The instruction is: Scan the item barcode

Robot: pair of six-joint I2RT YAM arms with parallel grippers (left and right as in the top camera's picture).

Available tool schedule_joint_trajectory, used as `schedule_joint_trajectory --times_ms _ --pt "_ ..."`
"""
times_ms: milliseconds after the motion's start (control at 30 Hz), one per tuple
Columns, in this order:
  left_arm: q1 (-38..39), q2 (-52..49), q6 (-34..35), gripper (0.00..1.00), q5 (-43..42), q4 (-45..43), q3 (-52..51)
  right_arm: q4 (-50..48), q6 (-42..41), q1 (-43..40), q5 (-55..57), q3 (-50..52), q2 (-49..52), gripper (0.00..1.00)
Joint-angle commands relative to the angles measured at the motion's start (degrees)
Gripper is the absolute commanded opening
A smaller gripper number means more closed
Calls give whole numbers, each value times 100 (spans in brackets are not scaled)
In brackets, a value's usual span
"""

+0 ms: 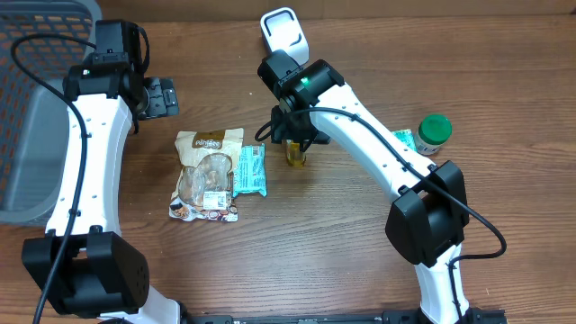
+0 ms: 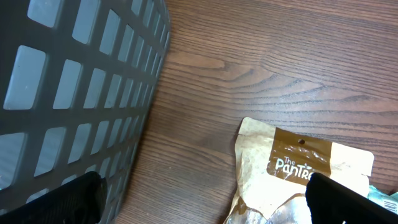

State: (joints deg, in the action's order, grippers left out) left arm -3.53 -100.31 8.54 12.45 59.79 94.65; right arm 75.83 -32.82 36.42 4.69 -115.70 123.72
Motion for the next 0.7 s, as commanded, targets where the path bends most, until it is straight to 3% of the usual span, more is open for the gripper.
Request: schedule_joint_trajectory --times_ms 0,667 --pt "-52 68 -83 100 -7 -9 122 -26 -15 22 85 26 74 69" --pt "-52 68 -83 100 -7 -9 122 -46 -17 15 216 26 372 65"
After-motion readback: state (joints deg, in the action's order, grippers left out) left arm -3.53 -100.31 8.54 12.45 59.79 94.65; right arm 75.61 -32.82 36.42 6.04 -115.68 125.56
